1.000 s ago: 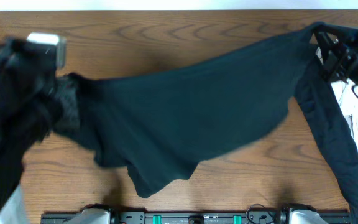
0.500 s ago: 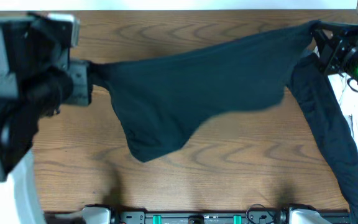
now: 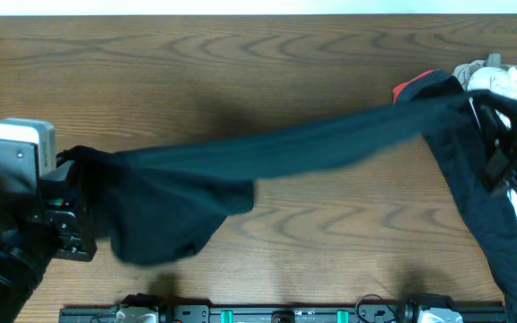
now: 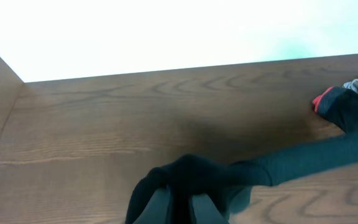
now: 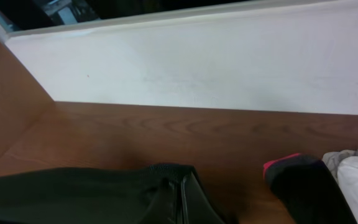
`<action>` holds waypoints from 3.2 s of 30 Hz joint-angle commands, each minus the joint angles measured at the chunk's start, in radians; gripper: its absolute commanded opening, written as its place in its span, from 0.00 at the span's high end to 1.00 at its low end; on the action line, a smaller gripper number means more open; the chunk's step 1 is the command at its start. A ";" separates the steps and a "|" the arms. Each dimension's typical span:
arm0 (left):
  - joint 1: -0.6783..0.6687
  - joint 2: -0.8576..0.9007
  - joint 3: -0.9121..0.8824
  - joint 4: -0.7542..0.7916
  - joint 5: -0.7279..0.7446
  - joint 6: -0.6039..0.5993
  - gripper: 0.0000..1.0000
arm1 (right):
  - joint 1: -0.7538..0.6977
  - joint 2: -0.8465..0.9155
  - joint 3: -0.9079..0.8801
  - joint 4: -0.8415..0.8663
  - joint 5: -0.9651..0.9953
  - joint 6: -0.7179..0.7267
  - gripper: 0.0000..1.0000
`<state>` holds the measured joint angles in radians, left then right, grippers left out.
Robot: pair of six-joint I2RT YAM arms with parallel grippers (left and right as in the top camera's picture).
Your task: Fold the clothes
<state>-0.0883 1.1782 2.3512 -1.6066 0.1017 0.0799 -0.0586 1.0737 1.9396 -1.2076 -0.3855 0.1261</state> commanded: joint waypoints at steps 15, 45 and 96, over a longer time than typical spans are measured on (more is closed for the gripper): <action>-0.003 0.632 0.003 0.209 -0.021 0.058 0.94 | -0.005 0.433 0.013 0.025 0.026 0.085 0.98; 0.086 0.757 0.001 0.064 -0.073 -0.014 0.04 | 0.029 0.830 0.013 -0.035 -0.057 -0.142 0.48; 0.238 0.765 -1.041 0.999 0.391 0.003 0.43 | 0.294 0.852 -0.774 0.501 0.083 0.151 0.81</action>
<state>0.1726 1.9339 1.3109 -0.6151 0.4744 0.0536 0.2287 1.9198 1.1793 -0.7132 -0.3191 0.2382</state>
